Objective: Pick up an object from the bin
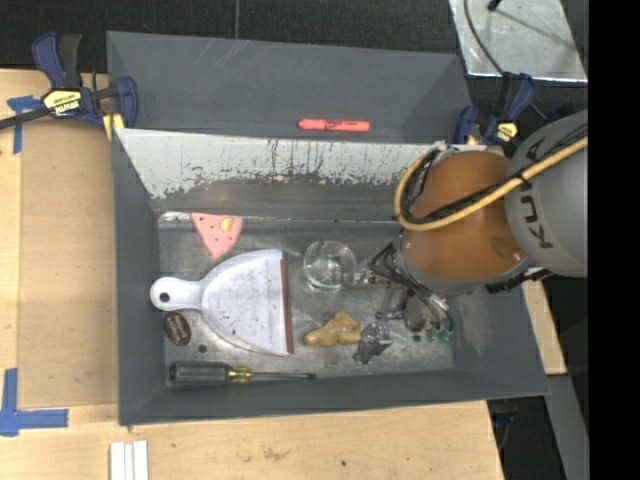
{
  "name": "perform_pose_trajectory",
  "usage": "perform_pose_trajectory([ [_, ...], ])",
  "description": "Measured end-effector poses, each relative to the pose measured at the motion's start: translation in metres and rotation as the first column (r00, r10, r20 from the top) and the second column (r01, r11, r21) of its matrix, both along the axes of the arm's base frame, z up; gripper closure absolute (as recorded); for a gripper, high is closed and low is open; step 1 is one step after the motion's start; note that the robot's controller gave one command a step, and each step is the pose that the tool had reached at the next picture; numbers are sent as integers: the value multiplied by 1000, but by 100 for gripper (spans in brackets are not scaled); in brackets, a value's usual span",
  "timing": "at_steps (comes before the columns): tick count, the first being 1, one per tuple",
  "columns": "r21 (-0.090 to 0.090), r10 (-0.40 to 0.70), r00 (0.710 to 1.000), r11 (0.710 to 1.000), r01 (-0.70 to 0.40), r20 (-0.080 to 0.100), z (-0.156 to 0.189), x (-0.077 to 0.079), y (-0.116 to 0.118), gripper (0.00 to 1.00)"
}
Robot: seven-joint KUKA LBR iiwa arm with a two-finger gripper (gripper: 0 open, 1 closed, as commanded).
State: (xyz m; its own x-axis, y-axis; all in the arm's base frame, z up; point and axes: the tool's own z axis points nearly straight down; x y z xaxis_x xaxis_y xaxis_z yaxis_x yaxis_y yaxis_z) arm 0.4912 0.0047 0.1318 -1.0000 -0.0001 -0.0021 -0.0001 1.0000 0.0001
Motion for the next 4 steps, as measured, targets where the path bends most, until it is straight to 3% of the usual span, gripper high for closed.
perform_pose_trajectory([
  [1,0,0,1000,1000,0,0,0,0,0,0],
  [2,-3,241,970,971,-241,18,-58,-1,9,100],
  [3,-3,240,971,971,-240,18,-58,-1,9,100],
  [4,1,244,970,970,-244,-6,-9,-5,1,100],
])
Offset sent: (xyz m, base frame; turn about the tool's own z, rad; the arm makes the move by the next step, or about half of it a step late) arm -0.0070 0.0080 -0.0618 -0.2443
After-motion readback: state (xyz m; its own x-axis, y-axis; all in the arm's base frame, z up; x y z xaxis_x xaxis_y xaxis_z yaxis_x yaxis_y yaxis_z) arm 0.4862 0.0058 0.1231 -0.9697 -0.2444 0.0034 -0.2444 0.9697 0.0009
